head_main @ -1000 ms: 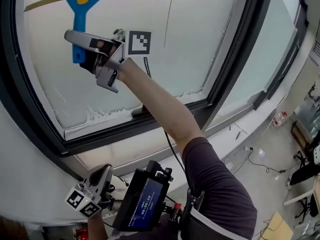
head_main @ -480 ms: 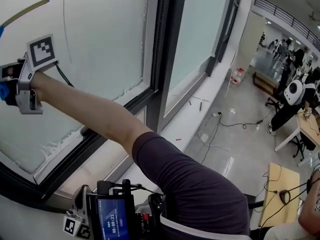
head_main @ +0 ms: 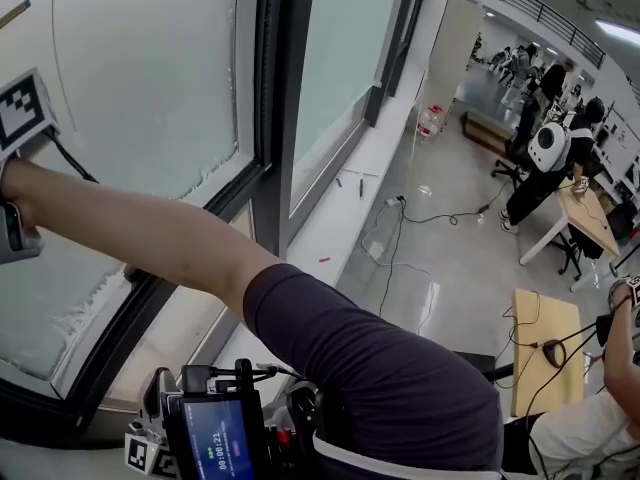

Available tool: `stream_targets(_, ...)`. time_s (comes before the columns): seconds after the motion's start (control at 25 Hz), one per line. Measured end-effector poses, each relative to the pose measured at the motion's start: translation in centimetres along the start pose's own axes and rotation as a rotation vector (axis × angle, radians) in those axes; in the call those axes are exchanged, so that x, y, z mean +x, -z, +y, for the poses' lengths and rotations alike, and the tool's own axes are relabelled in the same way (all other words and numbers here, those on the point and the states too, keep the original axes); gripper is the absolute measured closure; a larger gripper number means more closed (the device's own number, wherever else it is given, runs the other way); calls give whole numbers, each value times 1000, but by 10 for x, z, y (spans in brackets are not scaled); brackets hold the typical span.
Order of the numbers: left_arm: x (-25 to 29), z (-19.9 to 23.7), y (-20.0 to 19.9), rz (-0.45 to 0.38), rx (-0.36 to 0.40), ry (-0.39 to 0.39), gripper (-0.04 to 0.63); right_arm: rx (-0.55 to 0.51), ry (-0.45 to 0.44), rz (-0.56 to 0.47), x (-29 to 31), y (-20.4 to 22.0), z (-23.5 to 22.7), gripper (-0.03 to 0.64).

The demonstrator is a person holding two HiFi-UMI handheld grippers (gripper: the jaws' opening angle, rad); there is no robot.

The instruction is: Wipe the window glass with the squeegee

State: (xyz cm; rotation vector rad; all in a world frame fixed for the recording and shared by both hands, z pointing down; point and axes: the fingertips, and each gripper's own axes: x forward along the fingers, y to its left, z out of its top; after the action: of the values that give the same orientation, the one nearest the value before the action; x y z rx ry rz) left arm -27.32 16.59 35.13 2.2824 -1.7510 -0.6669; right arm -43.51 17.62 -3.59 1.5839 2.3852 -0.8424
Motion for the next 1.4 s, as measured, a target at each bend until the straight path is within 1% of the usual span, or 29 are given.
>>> stream_targets(0.16, 3, 3, -4, -9, -5, 9, 589, 3, 8, 19, -3, 9, -5, 483)
stream_targets(0.28, -2, 6, 0, -10, 7, 2, 589, 15, -1, 37, -3, 18, -7, 483)
stream_targets(0.36, -7, 8, 5, -19, 20, -21, 589, 42, -35, 55, 1, 27, -5, 483)
stream_targets(0.44, -10, 3, 1, -56, 28, -58, 589, 100, -107, 82, 10, 41, 2, 483)
stream_targets(0.48, -5, -1, -4, -76, 27, -56, 589, 137, -134, 90, 12, 46, 7, 483)
stream_targets(0.52, 4, -4, -7, -79, 29, -38, 589, 170, -131, 85, 9, 46, 10, 483)
stream_targets(0.56, 12, -5, -6, -60, 37, -15, 589, 191, -104, 68, 0, 41, 12, 483)
stream_targets(0.64, 19, -4, -1, -2, 60, 11, 589, 172, -30, 25, -21, 29, 7, 483)
stream_targets(0.68, 17, -5, -2, 8, 67, 6, 589, 152, -5, 14, -27, 26, 3, 483)
stream_targets(0.72, 14, -6, -5, 3, 73, -10, 590, 136, 3, 13, -28, 26, -2, 483)
stream_targets(0.84, 1, -6, -7, -28, 86, -69, 589, 125, -21, 23, -25, 35, -10, 483)
stream_targets(0.96, -3, -7, -7, -42, 103, -96, 589, 133, -41, 21, -26, 45, -13, 483)
stream_targets(1.2, -6, -11, -7, -46, 127, -132, 589, 145, -42, 27, -39, 68, -22, 483)
stream_targets(1.4, 2, -21, 2, -27, 126, -129, 589, 163, -27, 27, -52, 85, -31, 483)
